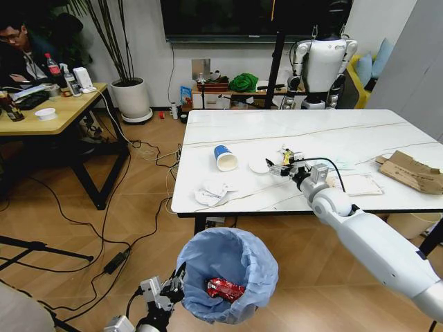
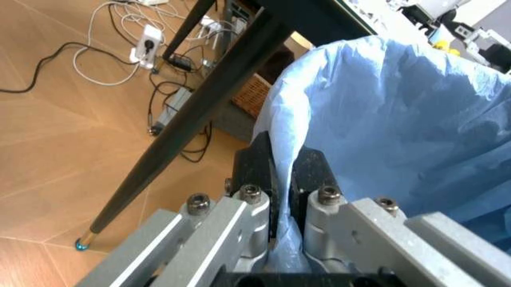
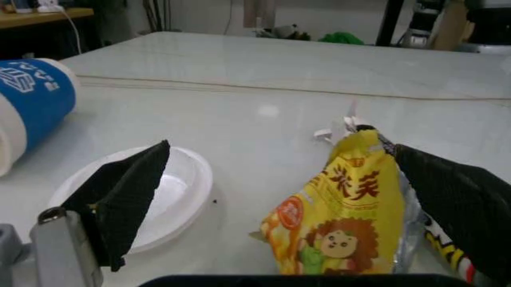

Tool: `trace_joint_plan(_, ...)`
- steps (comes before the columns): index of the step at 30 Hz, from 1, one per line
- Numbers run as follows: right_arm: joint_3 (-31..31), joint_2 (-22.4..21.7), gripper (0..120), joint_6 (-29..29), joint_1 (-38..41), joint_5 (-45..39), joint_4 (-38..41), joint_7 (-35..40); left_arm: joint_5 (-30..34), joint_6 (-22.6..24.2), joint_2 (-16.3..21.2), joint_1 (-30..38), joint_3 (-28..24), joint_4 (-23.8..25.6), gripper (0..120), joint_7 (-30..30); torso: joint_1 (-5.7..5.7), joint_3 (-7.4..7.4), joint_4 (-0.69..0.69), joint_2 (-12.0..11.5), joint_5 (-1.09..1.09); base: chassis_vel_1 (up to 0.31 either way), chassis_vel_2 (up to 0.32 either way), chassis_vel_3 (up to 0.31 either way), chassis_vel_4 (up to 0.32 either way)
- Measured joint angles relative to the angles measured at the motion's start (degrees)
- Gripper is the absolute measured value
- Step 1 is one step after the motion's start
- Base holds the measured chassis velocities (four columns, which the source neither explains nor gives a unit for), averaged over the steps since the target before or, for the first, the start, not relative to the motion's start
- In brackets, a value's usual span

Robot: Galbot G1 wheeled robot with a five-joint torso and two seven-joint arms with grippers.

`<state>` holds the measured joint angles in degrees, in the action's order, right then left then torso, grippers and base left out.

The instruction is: Pick up the trash bin and place the trash from the table into it.

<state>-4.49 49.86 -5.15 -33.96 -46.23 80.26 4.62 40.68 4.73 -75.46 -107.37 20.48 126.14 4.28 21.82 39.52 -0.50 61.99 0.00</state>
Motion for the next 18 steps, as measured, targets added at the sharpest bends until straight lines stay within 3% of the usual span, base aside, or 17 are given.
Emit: trace_joint_plan(18,0.7,0.1,100,-0.2,-1.0,0.5,-1.9,-0.1,0.3,0.0,0.0,0.5,-0.2,-0.5,1,0.1,0.00,0.00,0.00,0.0,-0.01,0.000,0.000,0.000,0.000)
